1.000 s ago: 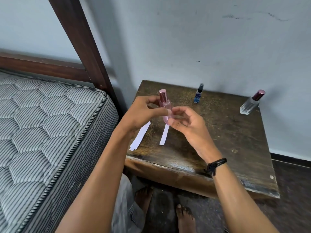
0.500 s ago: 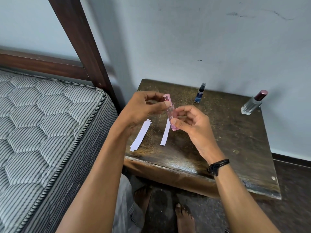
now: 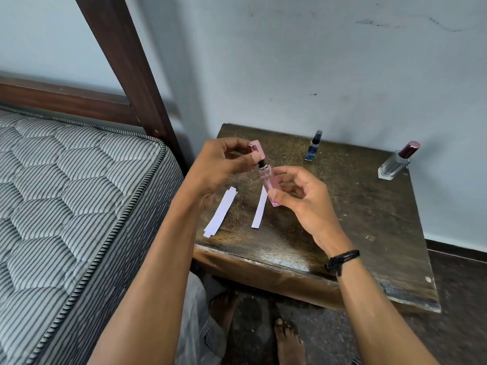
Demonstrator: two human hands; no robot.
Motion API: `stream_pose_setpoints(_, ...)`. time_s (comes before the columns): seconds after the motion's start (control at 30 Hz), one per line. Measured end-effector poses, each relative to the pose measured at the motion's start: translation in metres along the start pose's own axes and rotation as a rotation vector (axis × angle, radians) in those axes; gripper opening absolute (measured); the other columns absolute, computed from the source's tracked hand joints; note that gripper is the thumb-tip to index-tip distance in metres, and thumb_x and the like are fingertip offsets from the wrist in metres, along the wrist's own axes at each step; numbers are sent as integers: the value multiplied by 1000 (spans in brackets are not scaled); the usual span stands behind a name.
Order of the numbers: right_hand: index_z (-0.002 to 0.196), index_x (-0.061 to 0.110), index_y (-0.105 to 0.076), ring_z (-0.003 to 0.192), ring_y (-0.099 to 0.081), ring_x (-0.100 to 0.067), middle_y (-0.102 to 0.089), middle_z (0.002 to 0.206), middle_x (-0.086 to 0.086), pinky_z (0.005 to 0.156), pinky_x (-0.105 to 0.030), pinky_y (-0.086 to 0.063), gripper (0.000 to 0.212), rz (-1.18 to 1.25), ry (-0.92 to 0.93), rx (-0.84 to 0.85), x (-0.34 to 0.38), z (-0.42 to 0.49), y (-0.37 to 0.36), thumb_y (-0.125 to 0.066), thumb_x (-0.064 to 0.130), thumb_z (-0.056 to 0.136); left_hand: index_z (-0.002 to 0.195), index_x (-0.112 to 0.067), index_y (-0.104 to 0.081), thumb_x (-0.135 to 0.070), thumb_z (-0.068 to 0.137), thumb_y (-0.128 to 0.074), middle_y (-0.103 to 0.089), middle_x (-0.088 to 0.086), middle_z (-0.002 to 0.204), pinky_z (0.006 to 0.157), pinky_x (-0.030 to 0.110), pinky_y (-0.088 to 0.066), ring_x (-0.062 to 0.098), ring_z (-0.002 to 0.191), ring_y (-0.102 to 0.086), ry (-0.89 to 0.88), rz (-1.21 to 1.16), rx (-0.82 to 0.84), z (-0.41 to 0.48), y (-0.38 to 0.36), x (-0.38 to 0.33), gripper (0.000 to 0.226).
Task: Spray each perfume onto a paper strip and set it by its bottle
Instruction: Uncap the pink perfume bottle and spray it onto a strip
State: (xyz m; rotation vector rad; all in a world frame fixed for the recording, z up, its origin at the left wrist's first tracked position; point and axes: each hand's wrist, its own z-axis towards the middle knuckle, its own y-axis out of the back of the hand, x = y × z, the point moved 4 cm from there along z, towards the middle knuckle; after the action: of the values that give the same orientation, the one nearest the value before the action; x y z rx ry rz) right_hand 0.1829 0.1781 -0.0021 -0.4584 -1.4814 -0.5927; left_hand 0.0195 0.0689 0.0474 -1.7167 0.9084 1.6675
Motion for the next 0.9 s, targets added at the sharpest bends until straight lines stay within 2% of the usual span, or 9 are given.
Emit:
stream_pose_setpoints(0.2,117,24,-72,98,-70,-22,-75,107,-5,89,-32,-59,38,-3,32,4,3,0,1,-85,14,82,102,-6,-75,-10,86,-77,-73,19,96,90,36,-59,21,88,-69,-4,-33,-55,2,6,1,16)
stream_pose_setpoints(0.3,114,26,-72,95,-70,-16,-76,106,-4,83,-24,-56,37,-18,19,14,3,-1,3,-85,13,82,101,-9,-75,-11,86,-77,-73,10,88,83,30,-58,18,84,-67,-16,-89,-129,2,13,1,15)
stream_pose_setpoints(0.4,115,26,-72,96,-71,-14,-76,105,-1,88,-27,-56,37,-19,9,5,3,-1,11,-85,14,82,101,-10,-75,-12,86,-78,-75,5,86,81,28,-58,12,79,-68,-57,-85,-231,4,24,0,15)
stream_pose_setpoints(0.5,120,24,-71,101,-71,-20,-76,107,-1,94,-41,-57,40,25,-2,-46,3,2,23,-83,14,83,98,-16,-76,-16,83,-82,-75,2,85,80,27,-58,8,76,-67,-67,14,-281,6,28,0,16)
stream_pose_setpoints(0.57,122,22,-69,98,-70,-22,-75,106,-4,87,-44,-59,41,118,2,-85,5,2,29,-80,10,84,97,-20,-77,-18,81,-83,-74,-3,81,72,20,-54,4,71,-64,-64,143,-233,7,22,2,17)
stream_pose_setpoints(0.63,121,21,-69,97,-69,-25,-75,105,-4,81,-41,-60,42,245,6,-124,8,2,32,-79,11,82,96,-24,-77,-22,80,-84,-75,-6,85,72,20,-53,5,74,-66,-35,293,-142,10,10,7,18)
stream_pose_setpoints(0.77,118,21,-68,103,-69,-25,-75,103,1,83,-40,-60,47,421,7,-173,12,0,34,-81,17,73,98,-30,-77,-30,77,-85,-74,-12,89,85,31,-57,7,84,-70,-39,649,35,11,-24,16,22)
stream_pose_setpoints(0.9,117,20,-68,104,-68,-24,-75,105,-1,82,-39,-59,51,440,48,-204,18,-1,33,-84,22,69,97,-28,-76,-29,79,-84,-72,-12,88,81,27,-52,7,82,-66,-50,799,170,5,-58,19,20)
